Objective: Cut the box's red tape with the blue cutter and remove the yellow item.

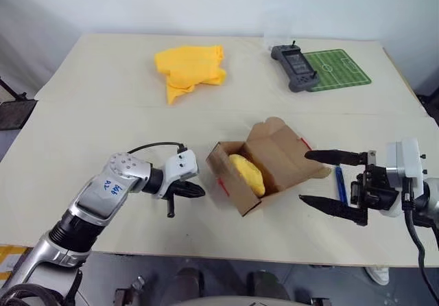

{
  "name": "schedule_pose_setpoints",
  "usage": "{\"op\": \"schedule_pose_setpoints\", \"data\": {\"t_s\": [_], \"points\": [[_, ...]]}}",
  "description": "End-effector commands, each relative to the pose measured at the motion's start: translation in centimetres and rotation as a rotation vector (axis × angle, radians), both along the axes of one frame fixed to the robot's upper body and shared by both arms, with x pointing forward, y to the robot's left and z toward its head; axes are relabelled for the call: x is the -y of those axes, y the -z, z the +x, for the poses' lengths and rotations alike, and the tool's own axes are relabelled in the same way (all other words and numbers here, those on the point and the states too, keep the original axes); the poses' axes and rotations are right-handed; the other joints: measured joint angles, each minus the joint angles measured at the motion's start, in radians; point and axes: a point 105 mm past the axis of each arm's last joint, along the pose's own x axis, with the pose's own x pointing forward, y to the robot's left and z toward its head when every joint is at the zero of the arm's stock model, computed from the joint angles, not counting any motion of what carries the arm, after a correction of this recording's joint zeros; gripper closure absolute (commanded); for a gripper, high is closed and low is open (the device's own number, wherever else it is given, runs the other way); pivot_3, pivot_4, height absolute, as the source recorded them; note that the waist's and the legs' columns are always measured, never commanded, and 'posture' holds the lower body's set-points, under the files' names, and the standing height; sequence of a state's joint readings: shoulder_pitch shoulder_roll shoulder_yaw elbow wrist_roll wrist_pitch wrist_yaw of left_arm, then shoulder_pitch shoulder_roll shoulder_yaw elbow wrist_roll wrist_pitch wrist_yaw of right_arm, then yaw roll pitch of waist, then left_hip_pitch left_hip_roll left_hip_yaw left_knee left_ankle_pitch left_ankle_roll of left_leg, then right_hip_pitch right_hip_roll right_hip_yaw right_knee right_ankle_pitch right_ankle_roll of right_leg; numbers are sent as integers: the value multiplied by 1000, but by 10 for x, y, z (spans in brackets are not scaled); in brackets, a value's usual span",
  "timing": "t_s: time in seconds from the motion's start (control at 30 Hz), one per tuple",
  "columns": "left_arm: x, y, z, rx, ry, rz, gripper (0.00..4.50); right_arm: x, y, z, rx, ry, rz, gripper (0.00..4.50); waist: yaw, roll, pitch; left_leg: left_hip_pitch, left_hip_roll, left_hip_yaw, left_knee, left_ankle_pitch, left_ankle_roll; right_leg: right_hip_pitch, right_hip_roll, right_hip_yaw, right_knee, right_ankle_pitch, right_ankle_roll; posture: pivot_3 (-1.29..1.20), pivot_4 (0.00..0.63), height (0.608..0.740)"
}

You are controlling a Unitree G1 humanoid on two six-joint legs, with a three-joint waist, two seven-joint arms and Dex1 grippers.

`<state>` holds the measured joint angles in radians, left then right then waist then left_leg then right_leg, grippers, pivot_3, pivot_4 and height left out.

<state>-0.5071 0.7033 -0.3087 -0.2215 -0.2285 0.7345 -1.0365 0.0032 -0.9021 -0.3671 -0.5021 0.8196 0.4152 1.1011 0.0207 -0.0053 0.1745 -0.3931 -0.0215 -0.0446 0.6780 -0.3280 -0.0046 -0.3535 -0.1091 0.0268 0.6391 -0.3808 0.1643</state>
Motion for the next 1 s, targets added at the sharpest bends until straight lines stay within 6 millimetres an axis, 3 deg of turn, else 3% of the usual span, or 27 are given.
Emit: {"op": "schedule_pose_setpoints", "data": {"t_s": [0.03,0.17,0.27,0.33,0.5,0.67,0.7,0.73,0.83,0.93,1.0], "points": [[-1,-14,-1,71,25,-39,4461,1,-4,-1,20,-13,1,0,1,0,0,-2,-1,0,0,0,0,-2,0,0,0,0,0,0,150,740],[-21,-41,-2,98,48,-106,4461,3,-3,-2,13,-13,-5,0,0,0,0,-8,-1,-1,4,0,1,-5,-1,-3,1,0,0,0,150,740],[-21,-68,0,149,68,-202,3900,2,-2,-2,12,-11,3,0,0,0,0,-7,-1,-1,4,2,1,-5,-1,-4,-2,0,0,0,150,740],[-15,-80,1,179,99,-235,3307,2,-2,0,16,-5,12,0,4,0,0,-7,-1,-2,4,4,0,-4,-2,-4,-2,0,0,0,150,740],[29,-114,4,206,198,-358,1790,10,-4,8,31,40,31,0,4,-1,0,-8,-4,-4,4,6,1,-3,-4,-7,-1,1,2,0,150,740],[58,-118,13,202,240,-372,281,18,-5,17,49,101,43,0,-1,-1,1,-8,-5,-4,4,6,1,-4,-4,-7,4,1,3,0,150,740],[61,-117,15,205,241,-367,706,19,-5,18,53,110,44,0,-5,-1,1,-8,-5,-4,4,6,1,-4,-3,-7,4,1,3,0,150,740],[72,-113,21,219,248,-336,787,25,-1,27,47,176,17,0,-7,-1,1,-8,-5,-4,3,6,1,-5,-3,-7,4,1,3,0,150,740],[97,-100,36,242,245,-261,1616,40,12,52,55,348,-69,0,-3,-1,1,-8,-6,-4,4,7,2,-4,-4,-8,4,1,3,0,150,740],[105,-93,37,249,271,-239,2570,37,14,66,79,390,-103,604,-2,-1,1,-9,-10,-3,5,8,4,-5,-6,-7,3,2,4,0,150,740],[107,-92,37,245,272,-244,3154,31,17,74,117,395,-149,1257,-5,-1,1,-11,-9,-4,4,9,4,-7,-6,-7,5,2,4,0,150,740]]}}
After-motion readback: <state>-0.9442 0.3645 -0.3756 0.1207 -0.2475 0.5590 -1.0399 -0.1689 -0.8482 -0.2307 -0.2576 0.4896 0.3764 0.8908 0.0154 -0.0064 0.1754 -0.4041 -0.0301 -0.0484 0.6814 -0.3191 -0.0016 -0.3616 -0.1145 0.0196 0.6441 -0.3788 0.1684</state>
